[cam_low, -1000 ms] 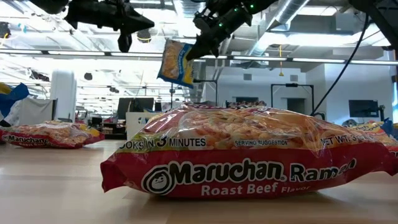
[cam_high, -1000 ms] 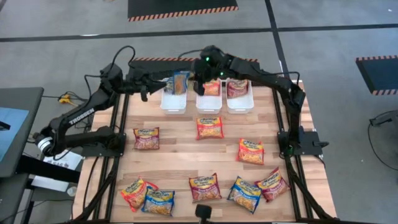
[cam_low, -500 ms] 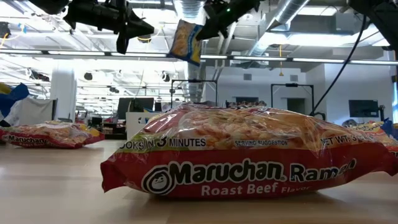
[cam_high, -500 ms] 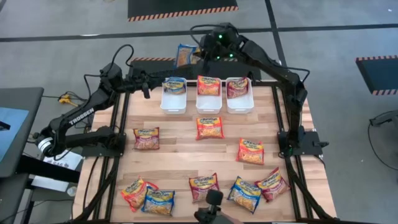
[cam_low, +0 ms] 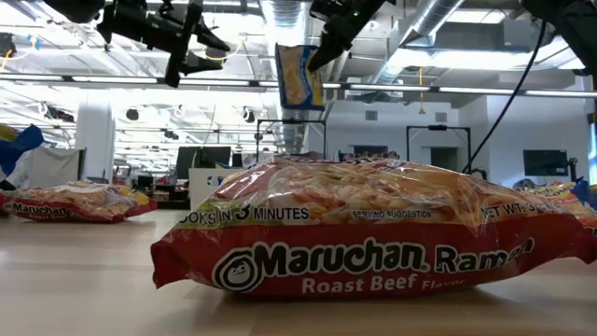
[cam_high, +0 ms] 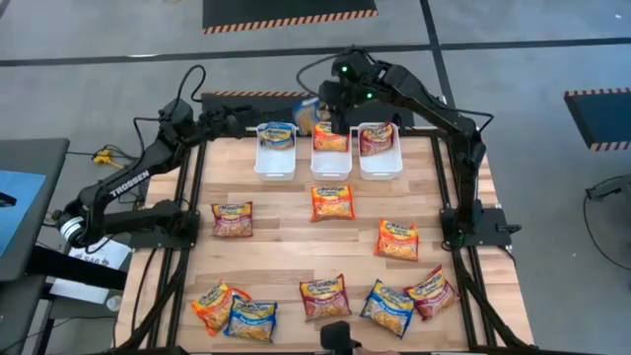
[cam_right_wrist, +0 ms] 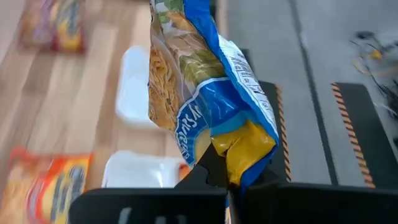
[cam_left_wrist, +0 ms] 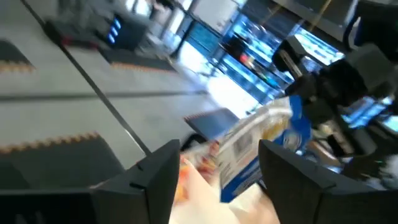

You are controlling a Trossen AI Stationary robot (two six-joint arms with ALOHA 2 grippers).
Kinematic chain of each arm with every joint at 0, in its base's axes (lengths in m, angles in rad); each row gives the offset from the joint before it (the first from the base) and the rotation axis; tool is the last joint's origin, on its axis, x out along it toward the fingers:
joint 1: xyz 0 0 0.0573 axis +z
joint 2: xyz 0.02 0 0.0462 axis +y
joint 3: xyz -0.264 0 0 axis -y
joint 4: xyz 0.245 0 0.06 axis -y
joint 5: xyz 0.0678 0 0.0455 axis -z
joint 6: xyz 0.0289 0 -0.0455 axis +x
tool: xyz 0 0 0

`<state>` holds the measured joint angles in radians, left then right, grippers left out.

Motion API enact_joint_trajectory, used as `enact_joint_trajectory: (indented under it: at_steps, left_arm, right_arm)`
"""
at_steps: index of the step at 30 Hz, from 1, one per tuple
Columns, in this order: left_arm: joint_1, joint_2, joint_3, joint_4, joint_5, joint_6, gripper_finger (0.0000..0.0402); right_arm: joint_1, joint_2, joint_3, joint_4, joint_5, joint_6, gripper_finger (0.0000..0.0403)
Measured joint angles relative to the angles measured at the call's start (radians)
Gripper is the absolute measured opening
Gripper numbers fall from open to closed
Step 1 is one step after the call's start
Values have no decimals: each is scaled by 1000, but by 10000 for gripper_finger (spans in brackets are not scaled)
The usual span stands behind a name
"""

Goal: Sort Maruchan noodles
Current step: Put the blue noodle pack into the left white bin

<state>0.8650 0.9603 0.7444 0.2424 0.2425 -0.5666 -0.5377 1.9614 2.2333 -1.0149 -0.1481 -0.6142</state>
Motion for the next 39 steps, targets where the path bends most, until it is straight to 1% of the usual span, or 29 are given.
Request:
enact_joint_trajectory:
  at_steps: [3,5,9,12,15,18,20,25,31,39]
  left_arm:
    - [-1,9,0,-2,70,-43,209]
    - [-2,23,12,-11,98,-54,208]
    - [-8,78,92,-90,139,-33,200]
    - [-8,137,193,-202,192,23,195]
    - [-14,197,294,-370,237,83,193]
    - [-38,248,385,-519,249,153,193]
    - [-61,283,427,-573,256,184,193]
    - [-120,358,500,-587,320,207,193]
    - [-185,442,538,-588,326,206,193]
    - [-271,524,544,-562,337,235,193]
  right_arm:
    - [27,11,-2,-31,19,-46,7]
    - [44,10,-2,-38,21,-58,7]
    - [76,8,0,-60,25,-64,8]
    - [97,8,-1,-102,26,-32,8]
    - [111,8,-1,-150,26,16,8]
    - [116,8,-8,-158,27,69,8]
    - [123,8,-16,-172,27,104,8]
    - [147,8,-54,-210,27,162,8]
    - [180,7,-86,-239,27,184,8]
    - [192,8,-123,-241,45,207,8]
